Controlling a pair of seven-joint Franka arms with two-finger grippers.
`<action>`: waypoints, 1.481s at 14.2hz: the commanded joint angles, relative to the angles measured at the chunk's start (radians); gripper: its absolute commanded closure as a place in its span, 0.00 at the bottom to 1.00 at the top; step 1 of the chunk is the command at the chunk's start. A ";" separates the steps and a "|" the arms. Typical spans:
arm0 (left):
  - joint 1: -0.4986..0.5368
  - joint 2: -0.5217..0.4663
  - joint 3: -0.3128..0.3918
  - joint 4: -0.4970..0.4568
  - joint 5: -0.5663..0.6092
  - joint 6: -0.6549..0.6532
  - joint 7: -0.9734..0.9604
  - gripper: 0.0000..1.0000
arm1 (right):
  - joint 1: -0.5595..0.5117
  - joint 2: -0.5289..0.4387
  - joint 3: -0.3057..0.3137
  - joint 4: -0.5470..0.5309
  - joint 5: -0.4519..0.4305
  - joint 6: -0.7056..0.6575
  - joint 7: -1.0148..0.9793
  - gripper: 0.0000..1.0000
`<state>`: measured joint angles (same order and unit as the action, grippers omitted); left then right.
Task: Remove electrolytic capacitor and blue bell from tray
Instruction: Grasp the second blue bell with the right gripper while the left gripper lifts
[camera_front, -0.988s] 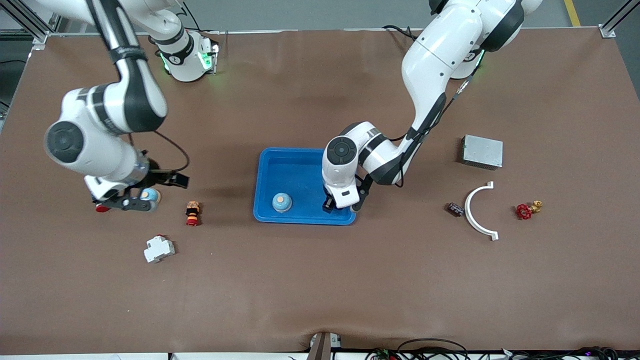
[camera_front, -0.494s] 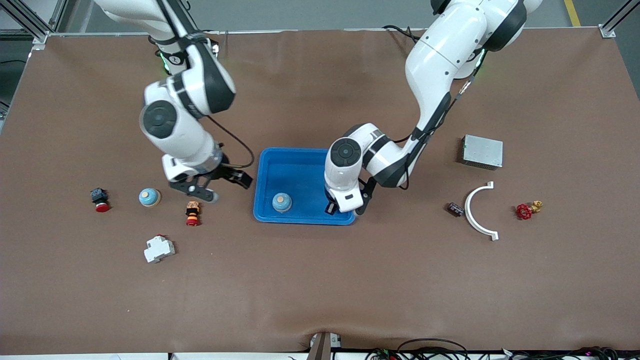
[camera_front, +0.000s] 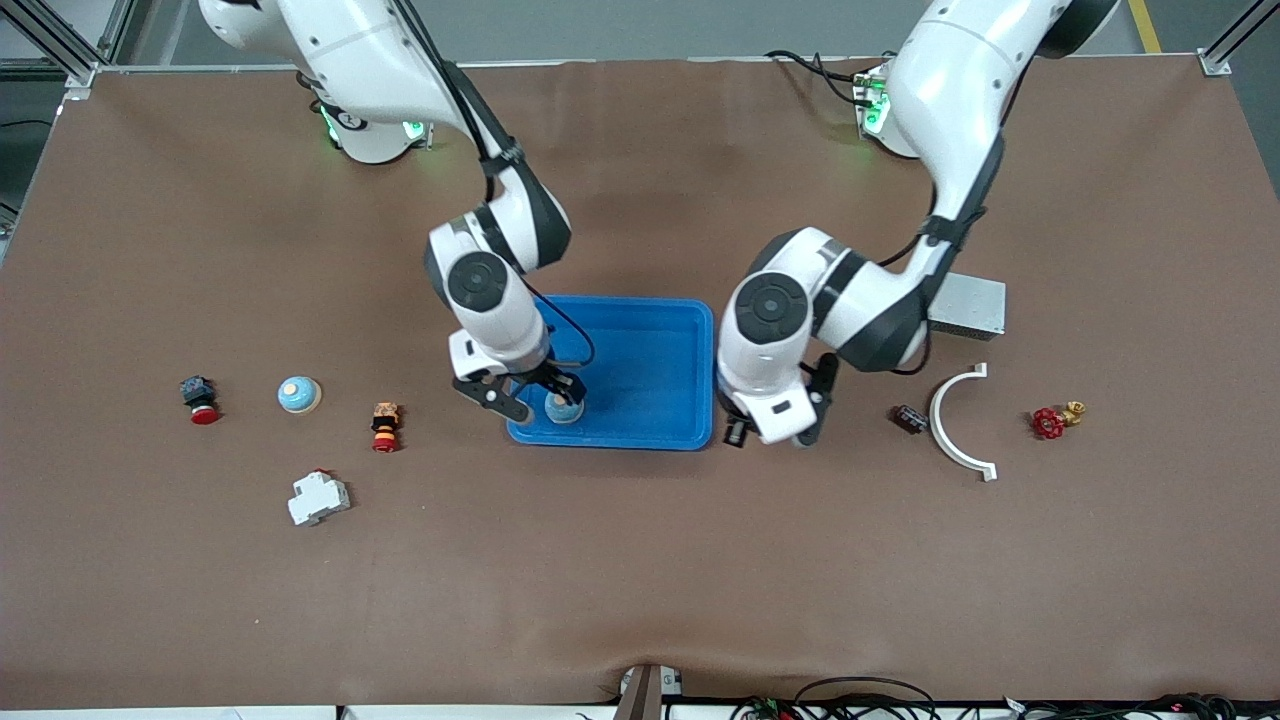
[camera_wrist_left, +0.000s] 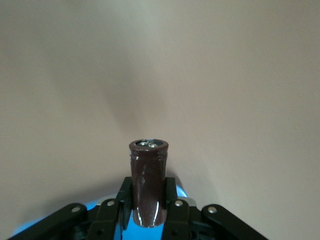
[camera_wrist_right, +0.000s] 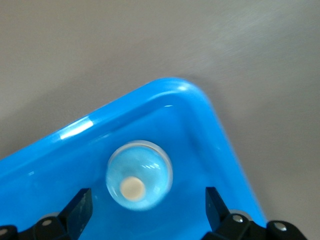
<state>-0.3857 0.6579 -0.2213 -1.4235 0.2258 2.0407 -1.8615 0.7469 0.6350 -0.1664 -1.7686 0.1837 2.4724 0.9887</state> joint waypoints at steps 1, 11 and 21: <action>0.105 -0.070 -0.007 -0.119 0.006 -0.013 0.123 1.00 | 0.011 0.127 -0.012 0.158 0.016 -0.020 0.044 0.00; 0.450 -0.133 -0.007 -0.301 0.020 -0.048 0.734 1.00 | 0.035 0.164 -0.012 0.155 0.004 0.005 0.024 0.62; 0.593 -0.101 -0.006 -0.457 0.118 0.205 0.878 1.00 | -0.069 -0.023 -0.012 0.198 0.014 -0.370 -0.140 1.00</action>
<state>0.1934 0.5602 -0.2175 -1.8476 0.3244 2.1973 -0.9954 0.7310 0.7007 -0.1912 -1.5532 0.1845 2.1856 0.9256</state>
